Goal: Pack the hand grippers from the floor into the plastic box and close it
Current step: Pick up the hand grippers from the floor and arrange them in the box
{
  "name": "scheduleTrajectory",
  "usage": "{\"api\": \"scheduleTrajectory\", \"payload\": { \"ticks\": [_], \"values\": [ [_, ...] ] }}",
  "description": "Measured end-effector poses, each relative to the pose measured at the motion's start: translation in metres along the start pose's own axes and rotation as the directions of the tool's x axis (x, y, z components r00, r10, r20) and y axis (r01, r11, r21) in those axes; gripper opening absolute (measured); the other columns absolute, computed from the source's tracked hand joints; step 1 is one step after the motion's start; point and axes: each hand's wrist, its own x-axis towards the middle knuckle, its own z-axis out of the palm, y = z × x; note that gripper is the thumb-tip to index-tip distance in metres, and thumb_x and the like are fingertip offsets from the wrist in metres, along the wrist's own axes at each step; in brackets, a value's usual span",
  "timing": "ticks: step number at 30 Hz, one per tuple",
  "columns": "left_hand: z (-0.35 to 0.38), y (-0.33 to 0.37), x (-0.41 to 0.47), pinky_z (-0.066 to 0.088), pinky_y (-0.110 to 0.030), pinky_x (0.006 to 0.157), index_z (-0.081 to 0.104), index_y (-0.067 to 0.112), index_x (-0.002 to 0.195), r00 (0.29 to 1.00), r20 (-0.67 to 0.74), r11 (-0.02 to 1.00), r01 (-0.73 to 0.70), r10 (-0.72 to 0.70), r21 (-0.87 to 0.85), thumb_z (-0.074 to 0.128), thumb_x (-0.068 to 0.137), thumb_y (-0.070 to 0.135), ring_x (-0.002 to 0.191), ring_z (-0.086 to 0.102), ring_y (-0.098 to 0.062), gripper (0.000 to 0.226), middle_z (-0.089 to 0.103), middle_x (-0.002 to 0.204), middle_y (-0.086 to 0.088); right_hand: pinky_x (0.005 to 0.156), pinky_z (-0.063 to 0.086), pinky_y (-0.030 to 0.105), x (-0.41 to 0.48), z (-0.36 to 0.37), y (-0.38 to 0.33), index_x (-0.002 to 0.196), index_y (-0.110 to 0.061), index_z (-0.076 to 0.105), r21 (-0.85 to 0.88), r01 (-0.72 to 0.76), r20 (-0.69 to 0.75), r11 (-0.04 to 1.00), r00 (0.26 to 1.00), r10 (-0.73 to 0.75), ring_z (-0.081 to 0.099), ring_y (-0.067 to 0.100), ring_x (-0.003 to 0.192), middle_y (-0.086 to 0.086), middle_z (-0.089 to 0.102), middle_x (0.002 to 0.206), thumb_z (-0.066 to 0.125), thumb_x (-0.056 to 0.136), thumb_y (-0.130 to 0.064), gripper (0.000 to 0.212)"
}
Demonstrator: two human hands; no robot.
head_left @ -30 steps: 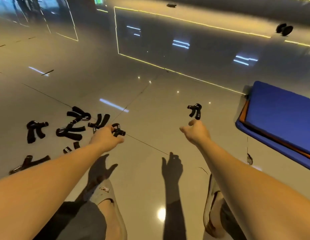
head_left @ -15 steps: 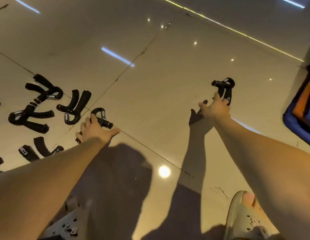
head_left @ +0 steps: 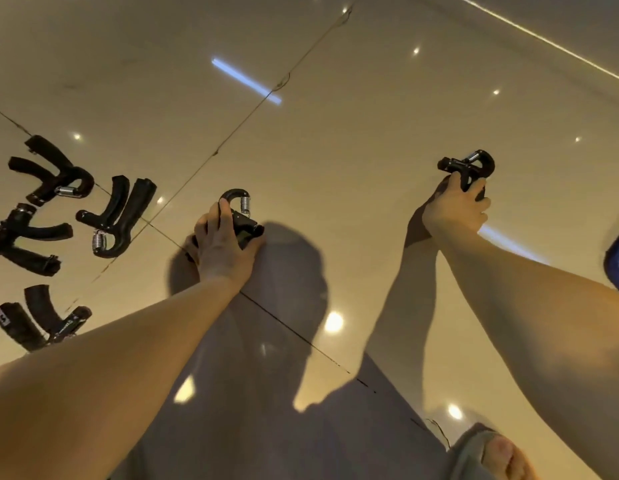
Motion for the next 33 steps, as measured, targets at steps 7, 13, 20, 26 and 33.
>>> {"api": "scheduleTrajectory", "payload": {
  "ticks": [7,13,20,26,33],
  "values": [
    [-0.006,-0.003,0.001,0.019,-0.046,0.118,0.024,0.019,0.156,0.999,0.012,0.999,-0.030,0.030,-0.013,0.068,0.085,0.060,0.146,0.021,-0.028,0.093,0.032,0.158,-0.005,0.100,0.039,0.053,-0.010,0.002,0.006,0.147,-0.025,0.036,0.022,0.067,-0.070,0.998,0.995,-0.065,0.037,0.047,0.128,0.013,0.020,0.161,0.060,0.088,-0.014,0.065],
    [-0.017,-0.013,-0.010,0.041,-0.047,0.099,0.052,0.018,0.132,0.999,-0.044,0.999,-0.003,0.001,-0.033,0.075,0.082,0.037,0.116,0.049,-0.034,0.058,0.056,0.121,-0.009,0.098,0.040,0.052,-0.039,0.000,0.005,0.141,-0.016,0.040,0.118,0.030,-0.091,0.993,0.996,-0.019,0.041,0.043,0.123,0.022,0.041,0.138,0.063,0.089,-0.024,0.057],
    [-0.017,-0.011,-0.044,0.042,-0.042,0.096,0.052,0.021,0.139,0.998,-0.012,0.996,0.065,-0.066,-0.061,0.073,0.086,0.033,0.112,0.045,-0.032,0.059,0.050,0.118,-0.013,0.096,0.043,0.050,-0.089,-0.001,0.013,0.130,-0.016,0.054,0.130,0.015,-0.024,0.991,1.000,-0.012,0.043,0.040,0.123,0.018,0.045,0.132,0.061,0.094,-0.030,0.039],
    [-0.034,-0.013,-0.082,0.049,-0.041,0.090,0.060,0.015,0.130,0.999,0.042,0.990,0.016,-0.011,-0.138,0.072,0.084,0.029,0.104,0.053,-0.034,0.050,0.049,0.114,-0.014,0.083,0.048,0.042,-0.151,-0.004,0.032,0.140,-0.016,0.046,0.191,0.067,0.008,0.979,0.998,-0.070,0.052,0.039,0.115,0.017,0.049,0.127,0.063,0.093,-0.021,0.051],
    [-0.069,-0.005,-0.150,0.050,-0.045,0.091,0.064,0.020,0.121,0.987,-0.008,0.949,-0.157,0.160,-0.273,0.077,0.082,0.024,0.101,0.054,-0.032,0.041,0.049,0.108,-0.010,0.080,0.046,0.040,-0.234,-0.036,0.067,0.136,-0.007,0.045,0.288,0.164,-0.085,0.944,0.986,-0.145,0.057,0.039,0.112,0.017,0.054,0.128,0.071,0.087,-0.016,0.056]
  ]
}}
